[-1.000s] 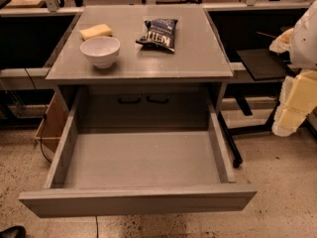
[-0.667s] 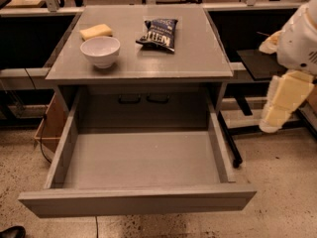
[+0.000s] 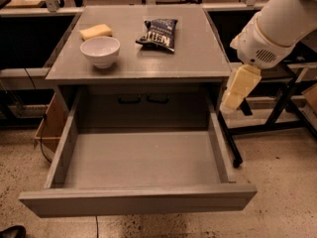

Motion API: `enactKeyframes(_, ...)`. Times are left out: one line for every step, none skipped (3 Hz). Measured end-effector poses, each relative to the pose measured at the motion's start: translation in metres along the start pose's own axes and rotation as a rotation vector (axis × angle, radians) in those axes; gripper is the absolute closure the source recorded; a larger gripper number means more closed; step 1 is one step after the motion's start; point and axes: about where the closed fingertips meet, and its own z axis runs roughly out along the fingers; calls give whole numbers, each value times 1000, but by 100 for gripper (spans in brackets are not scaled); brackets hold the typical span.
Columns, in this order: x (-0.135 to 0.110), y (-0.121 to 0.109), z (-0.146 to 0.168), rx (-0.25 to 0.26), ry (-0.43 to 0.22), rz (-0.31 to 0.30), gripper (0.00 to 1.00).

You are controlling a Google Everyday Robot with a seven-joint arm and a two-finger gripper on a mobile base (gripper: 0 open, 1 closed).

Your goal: Place blue chip bag into top drawer

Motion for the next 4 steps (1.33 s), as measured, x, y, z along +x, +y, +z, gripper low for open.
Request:
enactKeyframes(-17,-19,24,20,-28,8,0)
enactKeyframes(-39,-52,53,60,-74,30,0)
enactKeyframes(-39,-52,53,60,-74,30,0)
enactKeyframes(-60,-72,76,84,-139,81,0)
